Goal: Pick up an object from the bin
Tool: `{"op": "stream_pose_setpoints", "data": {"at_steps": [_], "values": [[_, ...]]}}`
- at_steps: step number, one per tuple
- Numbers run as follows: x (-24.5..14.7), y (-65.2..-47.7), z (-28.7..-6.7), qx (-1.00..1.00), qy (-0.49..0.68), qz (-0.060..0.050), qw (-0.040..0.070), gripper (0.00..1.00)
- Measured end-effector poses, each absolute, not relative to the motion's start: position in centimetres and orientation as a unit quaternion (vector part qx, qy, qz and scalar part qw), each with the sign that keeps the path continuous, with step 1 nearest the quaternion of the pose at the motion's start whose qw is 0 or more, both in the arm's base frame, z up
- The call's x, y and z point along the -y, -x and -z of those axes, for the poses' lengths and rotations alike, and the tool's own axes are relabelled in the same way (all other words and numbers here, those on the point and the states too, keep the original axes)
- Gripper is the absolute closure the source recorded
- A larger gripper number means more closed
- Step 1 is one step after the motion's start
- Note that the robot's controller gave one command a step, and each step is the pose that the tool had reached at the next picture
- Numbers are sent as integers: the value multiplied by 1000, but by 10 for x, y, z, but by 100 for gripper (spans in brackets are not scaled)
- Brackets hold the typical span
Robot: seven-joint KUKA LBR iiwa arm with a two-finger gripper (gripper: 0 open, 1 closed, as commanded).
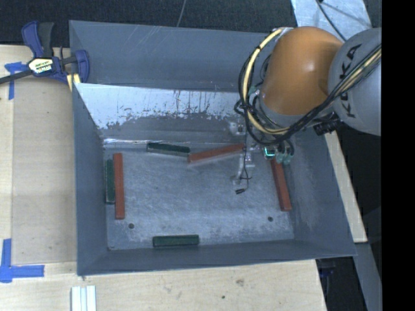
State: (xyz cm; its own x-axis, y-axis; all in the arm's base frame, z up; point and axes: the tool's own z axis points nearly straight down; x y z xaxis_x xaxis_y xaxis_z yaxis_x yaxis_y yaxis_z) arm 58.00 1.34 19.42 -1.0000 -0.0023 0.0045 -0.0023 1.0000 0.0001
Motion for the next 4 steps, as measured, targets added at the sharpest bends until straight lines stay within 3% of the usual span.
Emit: {"op": "stream_pose_setpoints", "data": {"at_steps": [1,2,3,4], "values": [[-13,-582,-199,1000,-1,0,-2,0],[-17,-593,-160,1000,6,0,-7,0],[-14,-611,-112,998,67,1,-4,0],[-4,-626,-81,998,61,0,-1,0]]}}
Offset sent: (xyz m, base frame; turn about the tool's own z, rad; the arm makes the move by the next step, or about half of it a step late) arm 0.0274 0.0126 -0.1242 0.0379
